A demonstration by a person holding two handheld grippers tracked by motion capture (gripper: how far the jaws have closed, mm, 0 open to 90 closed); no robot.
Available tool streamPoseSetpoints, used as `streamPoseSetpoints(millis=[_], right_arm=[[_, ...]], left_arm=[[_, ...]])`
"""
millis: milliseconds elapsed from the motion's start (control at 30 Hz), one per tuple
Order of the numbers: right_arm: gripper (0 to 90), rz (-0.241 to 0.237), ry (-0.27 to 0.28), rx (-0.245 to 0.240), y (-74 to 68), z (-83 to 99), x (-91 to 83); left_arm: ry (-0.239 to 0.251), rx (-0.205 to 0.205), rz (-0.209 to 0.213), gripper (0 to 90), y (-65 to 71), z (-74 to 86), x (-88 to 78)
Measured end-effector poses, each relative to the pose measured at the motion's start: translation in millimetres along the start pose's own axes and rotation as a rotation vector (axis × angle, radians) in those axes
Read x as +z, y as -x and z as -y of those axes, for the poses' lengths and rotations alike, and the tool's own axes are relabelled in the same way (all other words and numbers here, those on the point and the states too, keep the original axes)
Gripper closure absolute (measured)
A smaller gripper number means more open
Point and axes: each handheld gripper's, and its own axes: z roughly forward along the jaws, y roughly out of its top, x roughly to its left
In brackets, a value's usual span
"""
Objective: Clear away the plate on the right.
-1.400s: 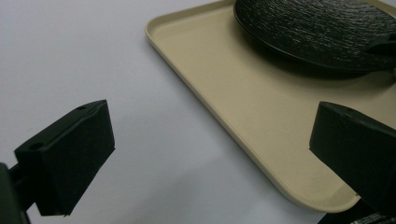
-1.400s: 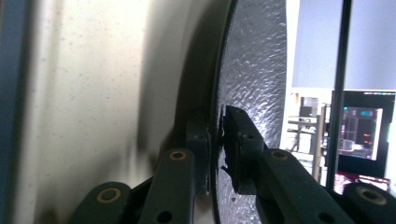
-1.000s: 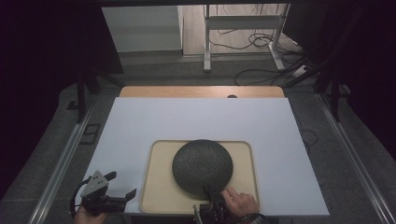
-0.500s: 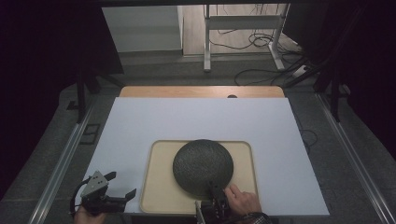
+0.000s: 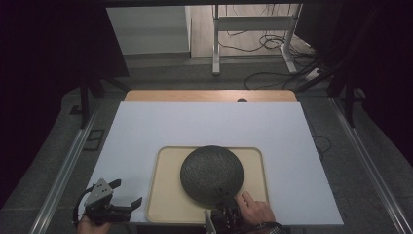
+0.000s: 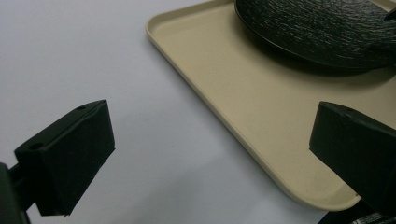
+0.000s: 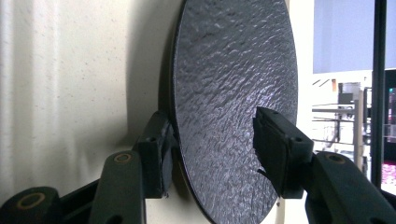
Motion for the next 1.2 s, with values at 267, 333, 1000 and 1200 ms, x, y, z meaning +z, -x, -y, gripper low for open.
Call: streamPoseSetpoints(millis=[267, 333, 1000, 1200], right_arm=[[47.3, -0.002, 0.005, 0.025, 1.1, 3.1, -5.9], [47.3, -0.004, 0.008, 0.028, 1.3, 3.7, -6.7], [47.3, -0.017, 0.062, 0.09, 6.6, 13.6, -24.4], [47.1, -0.011, 0.078, 0.114, 9.7, 16.3, -27.7]], left_arm=[[-0.001, 0.001, -0.001, 0.0, 0.1, 0.0, 0.1], [0.0, 0.001, -0.001, 0.0, 0.1, -0.1, 0.0], [0.0, 0.0, -0.004, 0.0, 0.1, -0.1, 0.2], [0.0, -0.001, -0.007, 0.0, 0.0, 0.0, 0.1]])
